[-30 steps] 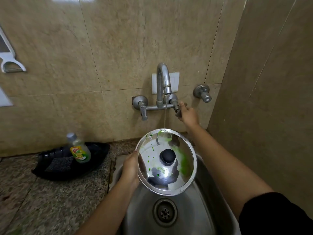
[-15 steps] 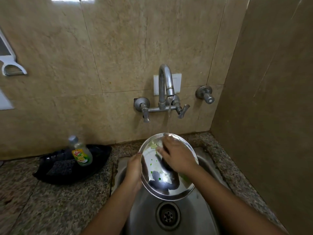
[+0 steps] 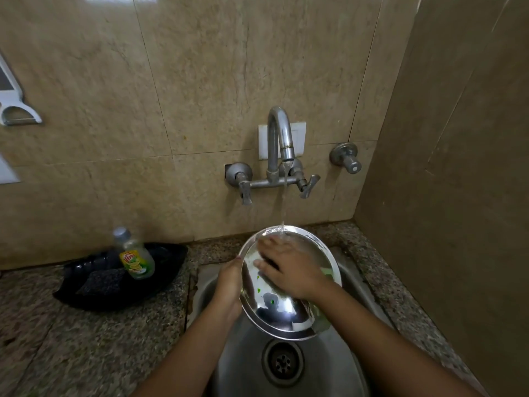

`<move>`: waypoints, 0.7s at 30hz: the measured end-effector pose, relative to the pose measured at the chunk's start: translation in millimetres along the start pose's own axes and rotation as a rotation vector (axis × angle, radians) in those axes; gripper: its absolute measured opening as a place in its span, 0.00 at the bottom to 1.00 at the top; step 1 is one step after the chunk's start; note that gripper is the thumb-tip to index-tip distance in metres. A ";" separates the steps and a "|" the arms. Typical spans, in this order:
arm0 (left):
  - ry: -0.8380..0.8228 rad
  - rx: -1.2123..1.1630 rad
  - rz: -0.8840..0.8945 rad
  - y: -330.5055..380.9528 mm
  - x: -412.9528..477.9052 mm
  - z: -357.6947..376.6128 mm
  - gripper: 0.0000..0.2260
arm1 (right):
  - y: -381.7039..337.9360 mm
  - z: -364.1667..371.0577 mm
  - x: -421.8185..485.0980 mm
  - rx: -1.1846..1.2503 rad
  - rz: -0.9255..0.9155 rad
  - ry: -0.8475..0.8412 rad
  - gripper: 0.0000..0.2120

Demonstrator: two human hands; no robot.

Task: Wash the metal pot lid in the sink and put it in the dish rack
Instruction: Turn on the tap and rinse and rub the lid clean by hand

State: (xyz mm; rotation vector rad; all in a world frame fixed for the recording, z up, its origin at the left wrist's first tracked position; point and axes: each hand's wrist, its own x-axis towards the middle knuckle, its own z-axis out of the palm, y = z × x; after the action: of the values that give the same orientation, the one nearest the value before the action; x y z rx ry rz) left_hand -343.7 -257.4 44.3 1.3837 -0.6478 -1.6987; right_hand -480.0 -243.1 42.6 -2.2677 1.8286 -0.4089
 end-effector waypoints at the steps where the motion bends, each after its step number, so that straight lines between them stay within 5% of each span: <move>1: -0.013 -0.026 -0.001 -1.7 3.7 0.4 0.17 | -5.3 3.0 -0.4 -0.065 -0.062 0.004 0.27; 5: -0.012 -0.079 -0.054 3.4 4.7 -3.7 0.19 | -19.6 21.2 -23.6 -0.366 -0.226 0.088 0.24; 8: 0.033 -0.106 -0.120 6.0 10.7 -14.7 0.22 | -4.2 38.8 -54.7 -0.297 -0.315 0.036 0.22; 13: 0.115 -0.177 -0.051 6.5 20.8 -20.9 0.14 | 44.5 23.2 -54.6 -0.142 -0.235 0.039 0.22; 17: 0.158 -0.202 -0.087 8.0 21.4 -16.7 0.14 | 45.6 14.8 -28.6 0.063 -0.213 0.199 0.18; 21: 0.208 -0.177 -0.034 13.6 26.9 -19.4 0.17 | 49.5 10.0 -4.3 0.047 0.113 0.228 0.26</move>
State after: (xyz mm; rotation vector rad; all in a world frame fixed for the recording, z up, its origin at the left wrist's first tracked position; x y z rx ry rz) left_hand -322.6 -285.1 35.9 1.4266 -0.3497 -1.5709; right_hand -523.1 -249.7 16.8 -2.1500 2.0187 -0.7086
